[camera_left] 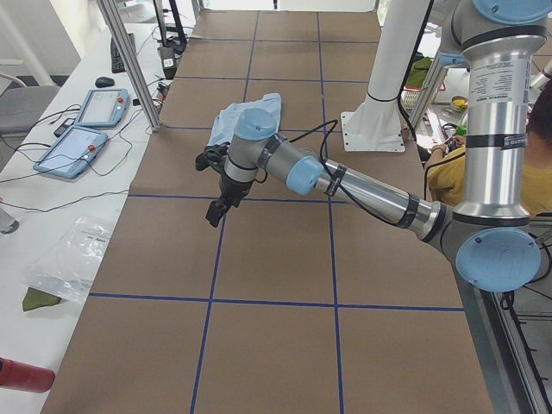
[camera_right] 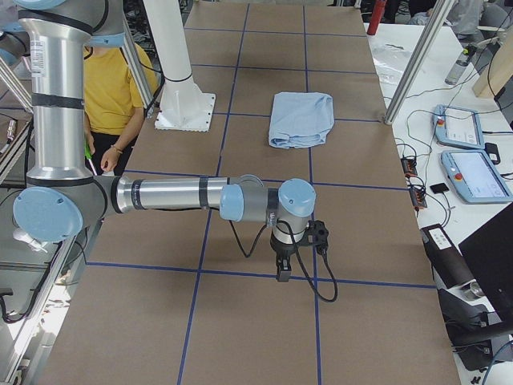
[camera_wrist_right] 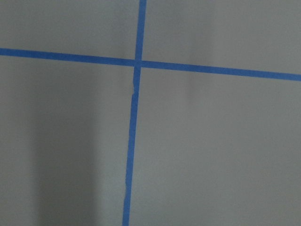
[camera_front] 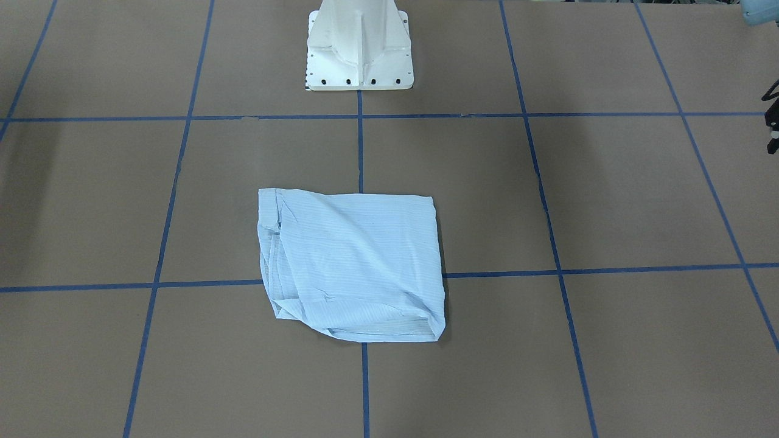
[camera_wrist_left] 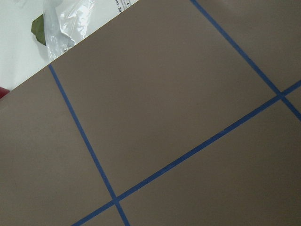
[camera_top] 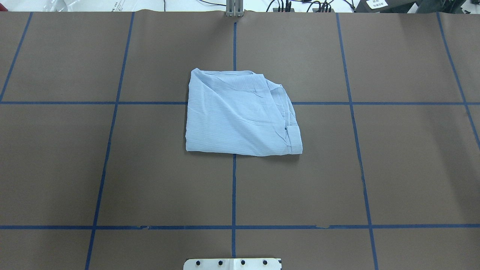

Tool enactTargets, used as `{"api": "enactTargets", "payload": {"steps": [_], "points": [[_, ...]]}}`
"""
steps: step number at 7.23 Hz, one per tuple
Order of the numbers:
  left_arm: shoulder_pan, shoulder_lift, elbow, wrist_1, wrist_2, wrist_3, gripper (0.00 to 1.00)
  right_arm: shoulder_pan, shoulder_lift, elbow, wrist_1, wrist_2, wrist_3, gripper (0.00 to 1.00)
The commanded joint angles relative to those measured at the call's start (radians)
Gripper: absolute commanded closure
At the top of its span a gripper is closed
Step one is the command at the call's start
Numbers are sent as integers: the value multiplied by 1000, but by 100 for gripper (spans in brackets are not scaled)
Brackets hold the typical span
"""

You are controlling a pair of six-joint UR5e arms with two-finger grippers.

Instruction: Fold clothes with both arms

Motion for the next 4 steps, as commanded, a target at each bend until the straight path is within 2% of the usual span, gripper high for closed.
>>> {"api": "enactTargets", "payload": {"steps": [1, 2, 3, 4], "points": [[-17, 55, 7, 1, -9, -83, 0, 12, -6, -42, 1, 4, 1, 0], [-29, 70, 7, 4, -53, -98, 0, 24, -6, -60, 0, 50, 1, 0], [-53, 88, 39, -2, -154, -96, 0, 58, -10, -74, 1, 121, -4, 0], [-58, 94, 67, -8, -173, -92, 0, 67, -21, -71, 7, 121, -7, 0]]}}
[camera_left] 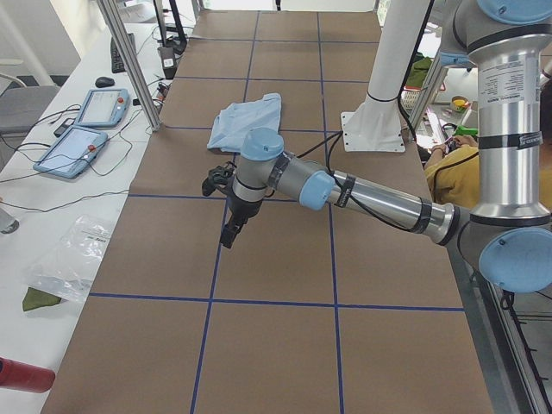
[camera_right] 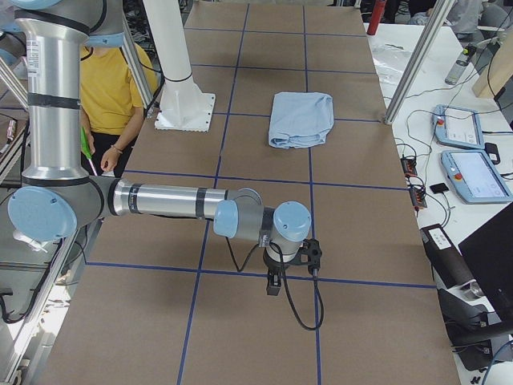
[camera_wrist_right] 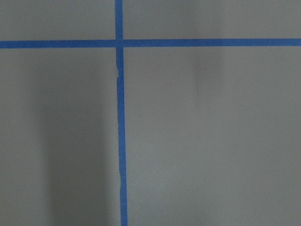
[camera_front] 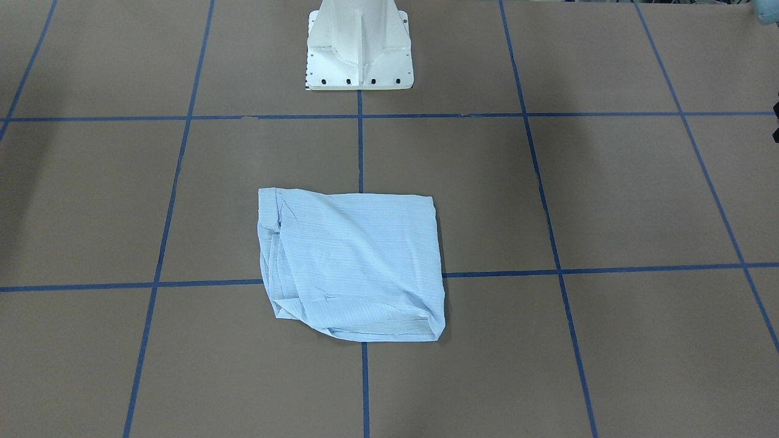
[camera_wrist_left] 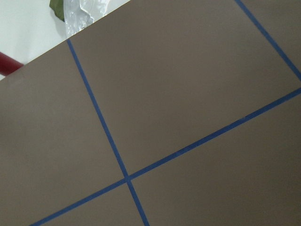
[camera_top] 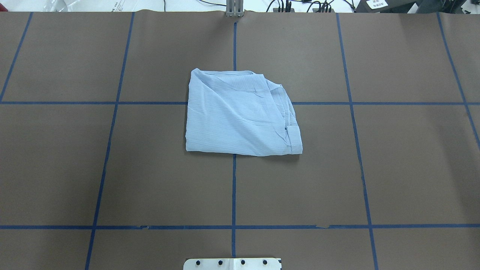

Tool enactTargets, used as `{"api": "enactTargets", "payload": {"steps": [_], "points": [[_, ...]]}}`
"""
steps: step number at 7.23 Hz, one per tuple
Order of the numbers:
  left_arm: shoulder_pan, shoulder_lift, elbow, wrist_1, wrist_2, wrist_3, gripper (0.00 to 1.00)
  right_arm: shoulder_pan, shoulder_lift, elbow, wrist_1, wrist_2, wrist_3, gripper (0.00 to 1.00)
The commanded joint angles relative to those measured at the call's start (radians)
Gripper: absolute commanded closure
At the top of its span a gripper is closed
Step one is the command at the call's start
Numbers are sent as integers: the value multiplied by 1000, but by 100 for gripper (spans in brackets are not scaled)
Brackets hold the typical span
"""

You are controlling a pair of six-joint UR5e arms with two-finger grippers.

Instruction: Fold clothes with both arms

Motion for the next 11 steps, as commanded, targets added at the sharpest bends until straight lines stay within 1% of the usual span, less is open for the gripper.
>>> {"api": "enactTargets", "payload": {"steps": [1, 2, 3, 4, 7, 8, 9, 11], "points": [[-40, 14, 35, -5, -57, -1, 0, 24, -10, 8, 86, 26, 1, 0], [-54, 13, 37, 6, -55, -6, 0, 3, 19, 13, 83, -23, 48, 0], [-55, 14, 41, 13, -54, -10, 0, -17, 42, 26, 83, -60, 170, 0], [-55, 49, 31, 48, -55, -9, 0, -31, 38, 31, 86, -63, 203, 0], [-57, 176, 14, 43, -58, 4, 0, -33, 8, 23, 97, -63, 192, 0], [-58, 189, 8, 43, -58, -3, 0, -33, -7, 25, 99, -59, 189, 0], [-57, 178, 23, 40, -55, -9, 0, -33, -7, 25, 99, -60, 189, 0], [-55, 171, 18, 26, -46, -6, 0, -34, -10, 25, 99, -57, 191, 0]]}}
